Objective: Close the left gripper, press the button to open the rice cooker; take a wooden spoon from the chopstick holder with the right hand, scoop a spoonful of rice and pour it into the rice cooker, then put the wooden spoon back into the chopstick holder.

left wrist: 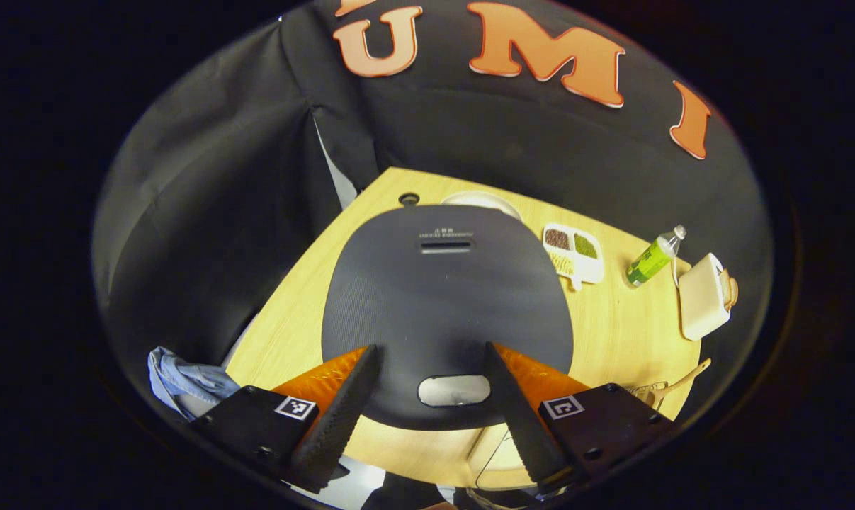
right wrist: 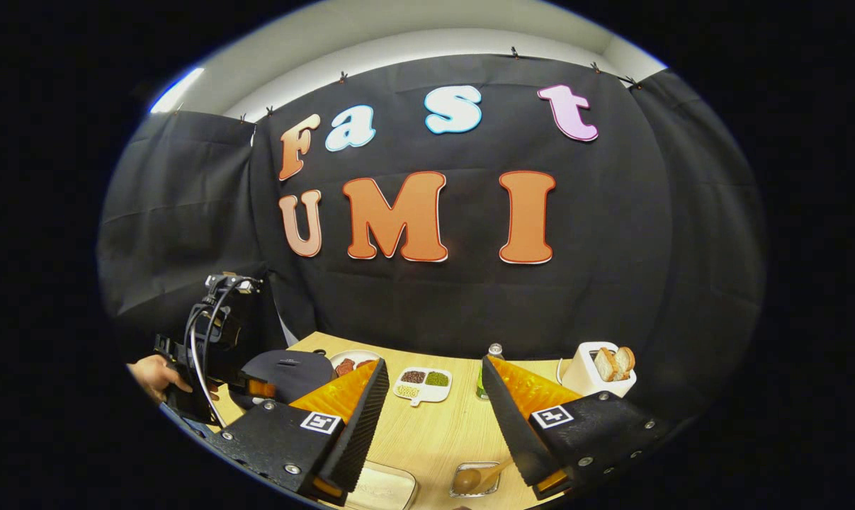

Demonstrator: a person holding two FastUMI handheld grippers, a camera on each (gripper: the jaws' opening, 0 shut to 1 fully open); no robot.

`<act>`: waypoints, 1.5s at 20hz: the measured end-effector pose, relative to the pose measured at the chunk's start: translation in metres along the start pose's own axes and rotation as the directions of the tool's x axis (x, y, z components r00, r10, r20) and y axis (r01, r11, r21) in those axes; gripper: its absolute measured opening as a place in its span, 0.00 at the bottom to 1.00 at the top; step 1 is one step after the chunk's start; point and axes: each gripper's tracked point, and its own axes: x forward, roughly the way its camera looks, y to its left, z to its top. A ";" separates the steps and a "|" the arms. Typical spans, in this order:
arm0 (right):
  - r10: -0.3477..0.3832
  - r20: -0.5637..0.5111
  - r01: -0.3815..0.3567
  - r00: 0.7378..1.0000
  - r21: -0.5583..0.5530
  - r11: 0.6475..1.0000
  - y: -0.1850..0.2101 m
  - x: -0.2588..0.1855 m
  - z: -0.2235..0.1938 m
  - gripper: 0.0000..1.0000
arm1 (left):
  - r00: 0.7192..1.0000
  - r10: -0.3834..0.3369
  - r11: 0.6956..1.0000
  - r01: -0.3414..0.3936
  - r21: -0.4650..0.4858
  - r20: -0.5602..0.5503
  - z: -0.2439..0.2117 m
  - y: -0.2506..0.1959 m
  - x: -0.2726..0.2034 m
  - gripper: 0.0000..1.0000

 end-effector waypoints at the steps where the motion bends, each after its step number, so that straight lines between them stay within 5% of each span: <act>1: 0.014 -0.002 -0.014 1.000 0.001 1.000 0.005 0.000 0.000 0.83 | 0.999 -0.006 1.000 0.006 0.016 0.050 0.007 0.000 -0.007 1.00; 6: 0.040 0.017 -0.040 0.999 -0.006 0.999 0.016 -0.002 0.012 0.83 | 0.964 -0.100 0.995 0.096 0.028 0.246 0.045 -0.013 -0.057 0.98; 12: 0.042 0.089 -0.040 0.995 -0.024 0.999 0.023 -0.009 0.039 0.83 | 0.854 -0.143 0.990 0.114 0.089 0.500 0.090 -0.015 -0.128 1.00; 22: 0.022 0.170 -0.017 0.985 -0.027 0.999 0.028 -0.015 0.061 0.83 | 0.665 -0.174 0.985 0.115 0.130 0.727 0.108 -0.006 -0.203 1.00; 30: 0.023 0.228 -0.014 0.973 -0.040 0.999 0.032 -0.022 0.072 0.82 | 0.569 -0.197 0.980 0.129 0.150 0.798 0.102 -0.004 -0.238 1.00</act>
